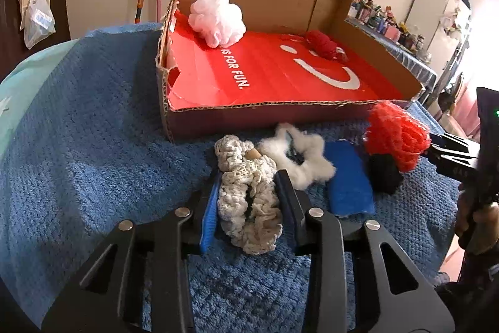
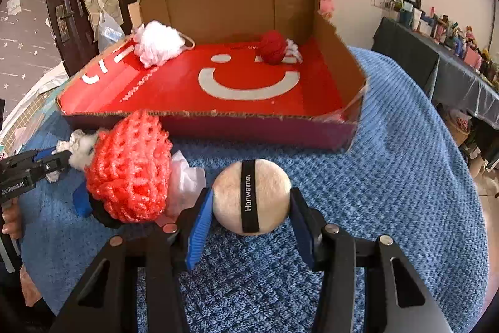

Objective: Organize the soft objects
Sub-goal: 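Carry the scrunchie with the left tool while the right tool carries the powder puff into the box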

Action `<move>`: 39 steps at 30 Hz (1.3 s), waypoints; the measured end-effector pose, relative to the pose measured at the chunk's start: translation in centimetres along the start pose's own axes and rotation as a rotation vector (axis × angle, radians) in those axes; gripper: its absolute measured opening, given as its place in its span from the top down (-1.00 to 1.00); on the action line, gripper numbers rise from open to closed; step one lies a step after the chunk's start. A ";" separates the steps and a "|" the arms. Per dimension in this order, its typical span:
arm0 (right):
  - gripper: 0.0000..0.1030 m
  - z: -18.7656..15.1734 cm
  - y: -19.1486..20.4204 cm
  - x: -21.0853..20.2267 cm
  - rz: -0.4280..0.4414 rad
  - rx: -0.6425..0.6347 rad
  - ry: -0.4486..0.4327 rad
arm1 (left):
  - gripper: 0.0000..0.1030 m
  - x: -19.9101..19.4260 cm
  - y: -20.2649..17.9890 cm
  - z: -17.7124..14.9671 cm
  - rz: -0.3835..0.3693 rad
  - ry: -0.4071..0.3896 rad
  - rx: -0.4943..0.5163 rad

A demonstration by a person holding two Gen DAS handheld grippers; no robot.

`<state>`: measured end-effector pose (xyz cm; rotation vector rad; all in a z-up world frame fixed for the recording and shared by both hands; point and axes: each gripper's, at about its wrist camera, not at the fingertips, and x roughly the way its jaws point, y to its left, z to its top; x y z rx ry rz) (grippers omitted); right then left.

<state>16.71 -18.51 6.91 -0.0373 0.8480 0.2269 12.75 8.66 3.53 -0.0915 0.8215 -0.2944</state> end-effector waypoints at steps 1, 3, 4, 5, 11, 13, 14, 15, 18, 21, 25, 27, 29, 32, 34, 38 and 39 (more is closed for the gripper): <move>0.00 0.0 -0.1 -0.2 0.001 0.003 -0.004 | 0.38 -0.2 -0.1 0.0 -0.003 -0.005 0.002; 0.00 0.1 -0.2 -0.7 -0.002 0.006 -0.017 | 0.39 -0.5 -0.4 -0.1 -0.008 -0.011 0.005; 0.00 0.2 -0.2 -0.9 -0.001 0.007 -0.023 | 0.39 -0.6 -0.4 -0.1 -0.008 -0.014 0.009; 0.00 0.2 -0.3 -1.1 0.002 0.009 -0.027 | 0.39 -0.8 -0.5 -0.1 -0.005 -0.019 0.010; 0.00 0.2 -0.2 -1.4 0.006 0.011 -0.039 | 0.41 -1.6 -0.5 -0.1 -0.005 -0.035 0.002; 0.00 0.2 -0.2 -1.6 0.007 0.012 -0.044 | 0.41 -2.0 -0.5 0.0 -0.003 -0.046 0.005; 0.00 0.2 -0.2 -1.7 0.007 0.013 -0.046 | 0.41 -2.1 -0.5 0.1 -0.003 -0.051 0.006; 0.00 0.3 -0.2 -1.7 0.009 0.013 -0.048 | 0.41 -2.3 -0.5 0.1 -0.004 -0.055 0.009; 0.00 0.3 -0.3 -1.9 0.013 0.017 -0.054 | 0.41 -2.4 -0.7 0.2 -0.004 -0.057 0.015; 0.00 0.3 -0.3 -2.1 0.016 0.020 -0.059 | 0.41 -2.6 -0.8 0.2 -0.011 -0.060 0.013; 0.00 0.7 -0.2 -2.9 0.021 0.015 -0.080 | 0.41 -3.6 -1.4 0.6 -0.025 -0.089 0.020; 0.00 1.1 -0.1 -3.3 0.028 0.013 -0.094 | 0.41 -4.0 -1.7 1.1 -0.031 -0.105 0.029; 0.00 2.0 0.0 -3.9 0.041 0.007 -0.113 | 0.41 -4.4 -2.1 1.9 -0.040 -0.124 0.041; 0.00 3.9 0.4 -4.3 0.051 -0.014 -0.139 | 0.41 -4.7 -2.8 3.7 -0.056 -0.153 0.062; 0.00 5.3 0.7 -4.1 0.065 -0.032 -0.152 | 0.41 -4.6 -3.4 5.3 -0.083 -0.171 0.089; 0.00 9.8 1.3 -2.3 0.100 -0.079 -0.145 | 0.41 -2.6 -5.0 9.8 -0.112 -0.166 0.157; 0.00 10.8 1.4 -1.8 0.110 -0.092 -0.134 | 0.41 -2.0 -5.3 10.7 -0.110 -0.159 0.173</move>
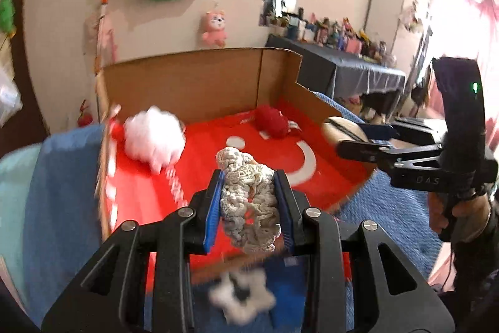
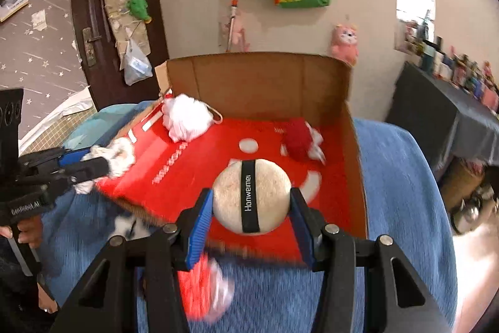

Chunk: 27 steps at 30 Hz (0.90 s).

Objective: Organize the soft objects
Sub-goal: 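Carry the scrunchie with the left tool while the right tool carries the powder puff into the box, then open the left tool releasing the scrunchie while the right tool releases the powder puff in the box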

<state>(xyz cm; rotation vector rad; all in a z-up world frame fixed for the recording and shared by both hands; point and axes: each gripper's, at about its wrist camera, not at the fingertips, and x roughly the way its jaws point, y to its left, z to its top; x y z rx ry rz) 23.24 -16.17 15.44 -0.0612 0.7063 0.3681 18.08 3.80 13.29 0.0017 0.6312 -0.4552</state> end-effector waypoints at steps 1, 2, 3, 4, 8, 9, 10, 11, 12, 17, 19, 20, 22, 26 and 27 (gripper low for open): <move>0.00 0.9 0.0 0.7 0.012 -0.010 0.009 | 0.41 1.1 -0.1 1.2 0.000 0.013 0.023; 0.00 1.9 -0.1 1.6 0.019 -0.022 0.020 | 0.41 2.2 -0.2 2.3 0.000 0.025 0.044; 0.00 3.0 -0.3 2.7 0.025 -0.035 0.039 | 0.41 3.1 -0.3 3.0 0.003 0.035 0.058; 0.00 3.9 -0.5 3.8 0.039 -0.042 0.058 | 0.41 4.2 -0.3 3.9 0.008 0.051 0.077; 0.00 6.6 -1.7 7.9 0.089 -0.042 0.133 | 0.41 8.8 0.2 6.7 0.022 0.123 0.119; 0.00 7.2 -2.0 9.0 0.104 -0.039 0.157 | 0.41 9.6 0.3 7.1 0.022 0.136 0.124; 0.00 7.7 -2.3 10.1 0.116 -0.031 0.180 | 0.41 10.8 0.5 7.6 0.024 0.152 0.127; 0.00 8.2 -2.7 11.1 0.122 -0.020 0.196 | 0.41 11.7 0.7 7.9 0.029 0.166 0.130; 0.00 8.5 -3.0 11.8 0.130 -0.013 0.211 | 0.41 12.8 0.9 8.2 0.039 0.186 0.135; 0.00 9.7 -4.3 15.9 0.127 0.021 0.293 | 0.41 16.9 2.3 8.8 0.076 0.261 0.130; 0.00 9.5 -4.7 17.1 0.142 0.042 0.330 | 0.41 18.1 2.7 8.8 0.086 0.283 0.128; 0.00 9.6 -4.9 17.8 0.143 0.050 0.342 | 0.41 18.6 2.8 8.7 0.087 0.293 0.126; 0.00 9.6 -5.0 18.9 0.132 0.045 0.369 | 0.41 19.0 2.8 8.4 0.083 0.305 0.126; 0.00 9.5 -5.1 20.0 0.101 0.028 0.399 | 0.41 19.7 2.7 8.2 0.097 0.319 0.141; 0.00 9.5 -5.1 20.2 0.097 0.024 0.405 | 0.41 19.9 2.7 8.1 0.099 0.322 0.142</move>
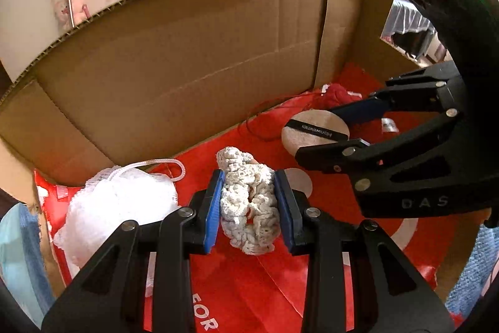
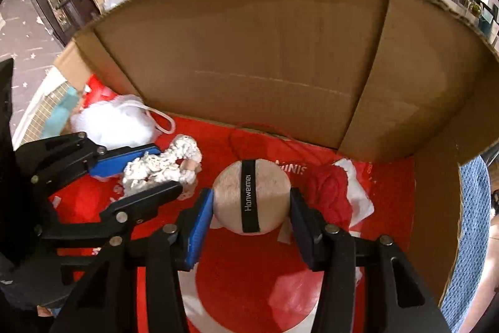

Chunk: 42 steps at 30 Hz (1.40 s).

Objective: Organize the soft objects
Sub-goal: 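Open the left tool releasing the scrunchie while the right tool releases the powder puff in the box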

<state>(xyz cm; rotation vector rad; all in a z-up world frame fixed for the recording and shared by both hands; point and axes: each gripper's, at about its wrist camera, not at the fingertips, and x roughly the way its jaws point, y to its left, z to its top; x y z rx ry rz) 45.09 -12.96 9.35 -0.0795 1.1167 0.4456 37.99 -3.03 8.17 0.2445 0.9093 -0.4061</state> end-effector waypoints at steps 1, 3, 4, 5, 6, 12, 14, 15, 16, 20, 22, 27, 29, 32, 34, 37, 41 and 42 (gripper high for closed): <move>0.00 0.1 0.0 0.2 -0.002 -0.001 0.006 | 0.41 0.1 0.0 -0.1 0.000 0.004 0.002; 0.00 0.2 0.1 0.5 -0.004 0.004 0.014 | 0.41 0.4 0.0 -0.1 0.003 0.013 0.005; -0.01 0.3 0.2 0.7 -0.003 0.005 0.019 | 0.41 0.5 0.0 -0.1 0.004 0.014 0.004; -0.01 0.4 0.5 0.8 -0.002 0.000 0.022 | 0.41 0.6 0.0 -0.2 0.004 0.017 0.000; -0.01 0.4 0.7 1.0 -0.007 -0.004 0.026 | 0.41 0.8 0.0 0.1 0.006 0.020 -0.002; -0.02 0.6 1.1 1.8 -0.011 -0.005 0.044 | 0.41 1.3 -0.3 0.5 0.019 0.026 -0.004; -0.03 0.5 1.2 1.9 -0.009 -0.001 0.048 | 0.41 1.3 -0.4 0.5 0.018 0.021 -0.005; -0.04 0.5 1.2 1.9 -0.010 -0.001 0.049 | 0.41 1.3 -0.4 0.6 0.018 0.021 -0.005; -0.04 0.6 1.1 1.9 -0.013 -0.002 0.049 | 0.41 1.2 -0.2 0.5 0.018 0.019 -0.005; -0.06 1.3 1.4 2.5 -0.011 0.004 0.056 | 0.41 1.3 0.0 0.4 0.008 0.019 -0.015; -0.06 1.5 1.2 2.4 -0.012 0.005 0.057 | 0.41 1.2 0.2 0.3 0.006 0.019 -0.018; -0.09 1.8 1.3 2.4 -0.013 0.006 0.065 | 0.40 1.5 0.5 0.1 0.010 0.018 -0.016; -0.10 1.8 1.4 2.4 -0.011 0.010 0.069 | 0.39 1.6 0.5 0.1 0.009 0.016 -0.016; -0.16 1.8 1.6 2.6 -0.009 0.014 0.075 | 0.39 1.6 0.6 0.1 0.009 0.015 -0.016; -0.16 1.9 1.8 2.7 -0.013 0.012 0.077 | 0.38 1.6 0.5 0.1 0.010 0.015 -0.015; -0.16 1.8 2.2 2.7 -0.013 0.012 0.080 | 0.30 1.7 0.5 0.1 0.011 0.013 -0.015; -0.17 1.7 2.4 1.8 -0.012 0.017 0.064 | -0.03 1.5 0.6 0.0 0.027 -0.006 -0.017; -0.16 1.7 2.4 1.5 -0.012 0.020 0.056 | -0.03 1.4 0.6 0.0 0.023 -0.016 -0.019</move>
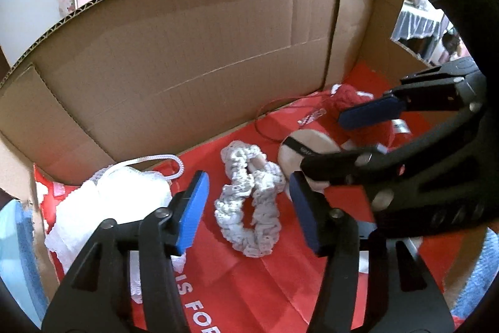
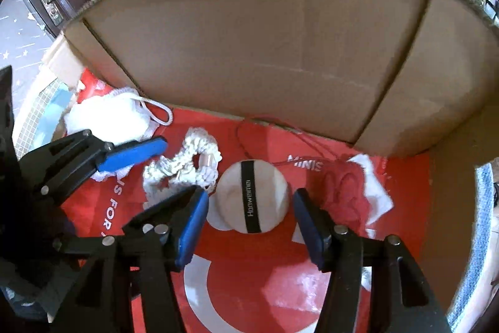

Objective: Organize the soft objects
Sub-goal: 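Open the left tool releasing the scrunchie while the right tool releases the powder puff in the box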

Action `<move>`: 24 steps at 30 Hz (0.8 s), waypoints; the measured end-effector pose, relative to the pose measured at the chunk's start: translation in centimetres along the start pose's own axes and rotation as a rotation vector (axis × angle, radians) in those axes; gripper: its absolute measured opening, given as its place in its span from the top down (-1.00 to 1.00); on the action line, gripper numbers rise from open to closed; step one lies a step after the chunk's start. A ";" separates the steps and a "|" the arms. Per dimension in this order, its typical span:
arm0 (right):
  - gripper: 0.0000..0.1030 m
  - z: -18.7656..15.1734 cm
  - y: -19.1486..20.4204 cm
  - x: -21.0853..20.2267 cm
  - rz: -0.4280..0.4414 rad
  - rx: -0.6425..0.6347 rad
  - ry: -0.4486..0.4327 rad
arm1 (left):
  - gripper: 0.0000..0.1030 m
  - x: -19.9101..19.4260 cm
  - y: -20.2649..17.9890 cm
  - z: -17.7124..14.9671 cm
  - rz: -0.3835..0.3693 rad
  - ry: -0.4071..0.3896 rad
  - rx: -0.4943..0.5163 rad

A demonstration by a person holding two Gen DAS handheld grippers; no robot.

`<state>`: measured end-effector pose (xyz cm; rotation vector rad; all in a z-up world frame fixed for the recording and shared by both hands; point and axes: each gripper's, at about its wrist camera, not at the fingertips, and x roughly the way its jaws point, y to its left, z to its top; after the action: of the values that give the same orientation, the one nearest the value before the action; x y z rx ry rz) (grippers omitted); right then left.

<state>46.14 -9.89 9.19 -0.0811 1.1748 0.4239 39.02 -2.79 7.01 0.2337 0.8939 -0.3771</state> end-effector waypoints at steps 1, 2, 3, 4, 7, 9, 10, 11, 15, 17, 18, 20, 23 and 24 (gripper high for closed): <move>-0.17 0.0 -0.2 -0.4 0.004 0.007 -0.007 | -0.03 -0.1 0.1 0.0 -0.012 -0.004 -0.003; -0.18 0.1 -0.5 -0.9 0.005 0.020 -0.018 | -0.04 -0.2 0.1 0.1 -0.025 -0.008 -0.009; -0.20 0.1 -0.8 -1.3 0.002 0.028 -0.025 | -0.04 -0.3 0.1 0.1 -0.030 -0.012 -0.011; -0.24 0.0 -1.1 -1.6 0.000 0.034 -0.031 | -0.04 -0.4 0.1 0.1 -0.030 -0.015 -0.010; -0.30 -0.2 -2.0 -2.4 -0.009 0.055 -0.049 | -0.05 -0.5 -0.1 0.1 -0.032 -0.024 -0.004; -0.31 -0.4 -2.7 -2.6 -0.013 0.071 -0.050 | -0.05 -0.6 -0.1 0.2 -0.036 -0.027 -0.004; -0.31 -0.5 -3.2 -2.7 -0.020 0.075 -0.055 | -0.05 -0.6 -0.2 0.2 -0.036 -0.027 -0.004; -0.31 -0.7 -3.4 -2.9 -0.022 0.080 -0.065 | -0.05 -0.5 -0.1 0.1 -0.037 -0.028 -0.004; -0.34 -0.8 -3.8 -4.0 -0.005 0.086 -0.078 | -0.05 -0.4 0.0 0.0 -0.043 -0.030 -0.009; -0.45 -0.8 -4.4 -4.6 -0.017 0.085 -0.084 | -0.05 -0.4 -0.1 0.0 -0.042 -0.031 -0.011; -0.45 -0.9 -4.5 -4.6 -0.019 0.088 -0.083 | -0.05 -0.4 -0.1 0.0 -0.042 -0.031 -0.011; -0.45 -1.1 -4.5 -4.6 -0.024 0.090 -0.075 | -0.05 -0.4 -0.1 0.0 -0.044 -0.032 -0.011; -0.48 -1.4 -4.3 -4.5 -0.046 0.078 -0.068 | -0.05 -0.4 0.1 0.0 -0.045 -0.034 -0.007; -0.53 -1.4 -4.3 -4.4 -0.051 0.077 -0.067 | -0.05 -0.4 0.1 -0.1 -0.045 -0.034 -0.006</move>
<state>45.12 -15.45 11.98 -0.0297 1.1199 0.3332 38.79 -2.64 7.27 0.2017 0.8680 -0.4185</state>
